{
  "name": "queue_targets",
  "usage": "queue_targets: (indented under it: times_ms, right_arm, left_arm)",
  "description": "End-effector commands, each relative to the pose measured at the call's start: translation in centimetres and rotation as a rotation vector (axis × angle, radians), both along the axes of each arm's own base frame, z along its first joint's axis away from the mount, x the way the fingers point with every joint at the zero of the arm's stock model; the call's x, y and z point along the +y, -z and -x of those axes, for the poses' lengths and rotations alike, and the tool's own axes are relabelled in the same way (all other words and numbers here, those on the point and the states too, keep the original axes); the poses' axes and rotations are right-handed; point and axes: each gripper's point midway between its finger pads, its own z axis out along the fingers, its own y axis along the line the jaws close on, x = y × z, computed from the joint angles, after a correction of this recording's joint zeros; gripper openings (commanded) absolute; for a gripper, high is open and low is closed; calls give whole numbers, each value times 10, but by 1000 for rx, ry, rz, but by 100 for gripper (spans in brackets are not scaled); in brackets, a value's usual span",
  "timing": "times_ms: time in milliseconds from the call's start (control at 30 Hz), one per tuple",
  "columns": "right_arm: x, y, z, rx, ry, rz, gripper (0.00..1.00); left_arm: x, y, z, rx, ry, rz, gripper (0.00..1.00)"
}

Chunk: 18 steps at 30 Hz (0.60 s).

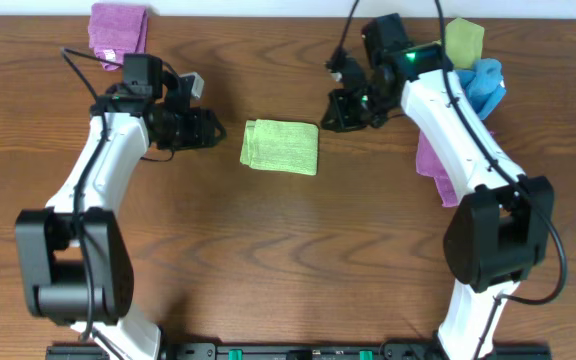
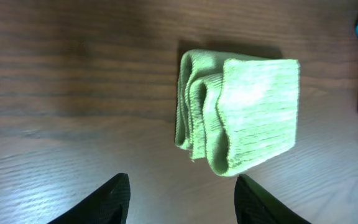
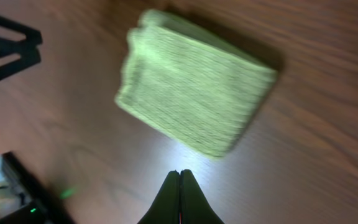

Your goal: Fold the cloth

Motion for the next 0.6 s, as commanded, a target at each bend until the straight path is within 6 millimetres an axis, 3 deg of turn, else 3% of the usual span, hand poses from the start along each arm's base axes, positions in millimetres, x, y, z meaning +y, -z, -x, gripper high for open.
queue_targets:
  times_ms: [0, 200, 467, 567]
  right_arm:
    - [-24, 25, -1, 6, 23, 84, 1]
    - [-26, 74, -3, 44, 100, 126, 1]
    - [-20, 122, 1, 135, 115, 155, 1]
    - [-17, 131, 2, 145, 115, 160, 1]
  left_arm:
    - [-19, 20, 0, 52, 24, 87, 56]
    - [-41, 61, -7, 118, 7, 104, 60]
    - [-41, 76, -10, 140, -9, 100, 62]
    - [-44, 81, -9, 151, -5, 106, 64]
